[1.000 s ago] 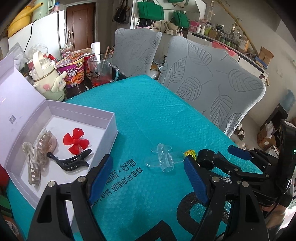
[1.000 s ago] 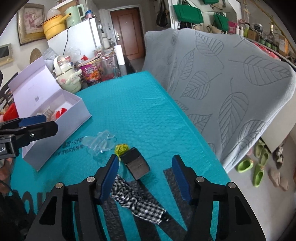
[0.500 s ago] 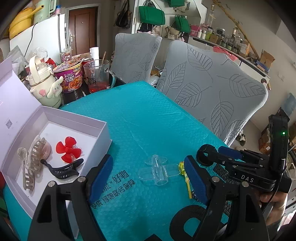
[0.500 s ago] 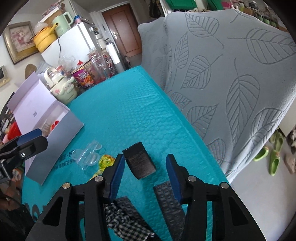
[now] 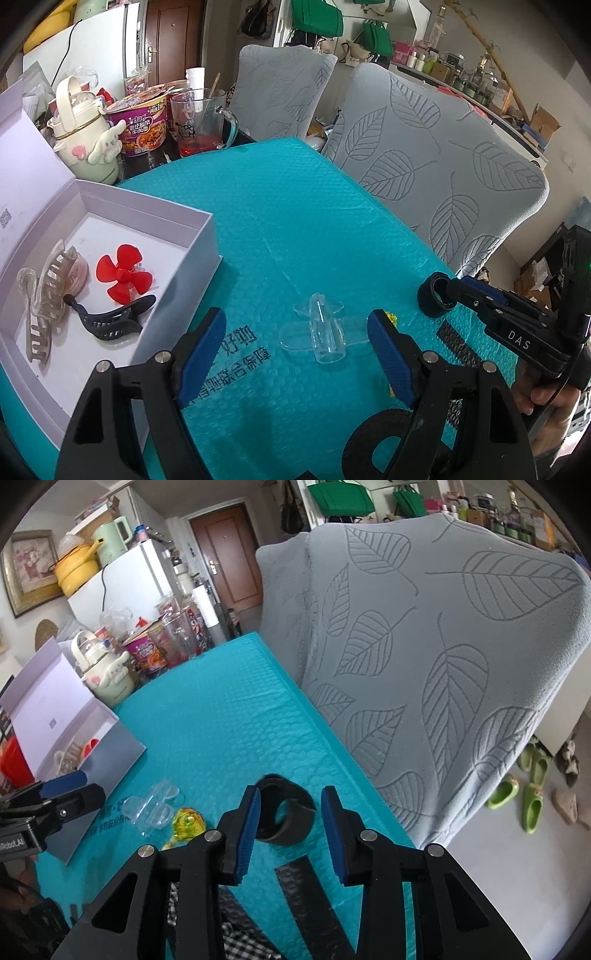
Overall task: Organize rigid objects
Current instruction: 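Close the right gripper on the black hair tie while the left approaches the clear airplane, then grasp the clear plastic airplane with the left gripper while the right lifts the hair tie, then carry the airplane and the hair tie over the white box with both grippers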
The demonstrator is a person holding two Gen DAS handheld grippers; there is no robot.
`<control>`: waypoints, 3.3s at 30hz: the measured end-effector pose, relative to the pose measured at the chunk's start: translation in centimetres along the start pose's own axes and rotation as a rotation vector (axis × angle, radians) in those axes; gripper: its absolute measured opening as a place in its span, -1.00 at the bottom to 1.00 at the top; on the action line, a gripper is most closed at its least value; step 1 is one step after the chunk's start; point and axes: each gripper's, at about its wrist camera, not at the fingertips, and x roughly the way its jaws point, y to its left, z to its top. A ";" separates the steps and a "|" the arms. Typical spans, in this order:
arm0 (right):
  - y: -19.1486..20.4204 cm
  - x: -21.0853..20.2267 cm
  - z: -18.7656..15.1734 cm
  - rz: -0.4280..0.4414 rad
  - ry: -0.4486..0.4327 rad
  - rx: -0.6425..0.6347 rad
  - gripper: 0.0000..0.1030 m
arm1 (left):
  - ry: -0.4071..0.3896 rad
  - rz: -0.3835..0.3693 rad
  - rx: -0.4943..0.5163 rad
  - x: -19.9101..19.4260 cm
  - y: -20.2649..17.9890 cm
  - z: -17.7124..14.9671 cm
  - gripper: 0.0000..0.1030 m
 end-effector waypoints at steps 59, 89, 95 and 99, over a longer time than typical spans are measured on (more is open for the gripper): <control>2.2 1.8 -0.8 -0.097 0.029 -0.128 -0.21 | 0.060 0.041 0.083 4.5 -2.5 -1.0 0.50; 7.9 -4.8 -3.6 -0.019 -0.053 -0.219 -0.21 | -0.115 0.093 0.062 -6.4 -1.2 -4.4 0.50; 9.9 -5.5 -4.4 0.015 -0.058 -0.253 -0.21 | -0.145 0.114 0.029 -8.5 -0.1 -5.5 0.50; 11.5 -5.8 -4.8 0.046 -0.057 -0.276 -0.21 | -0.160 0.130 0.013 -9.9 0.8 -6.3 0.51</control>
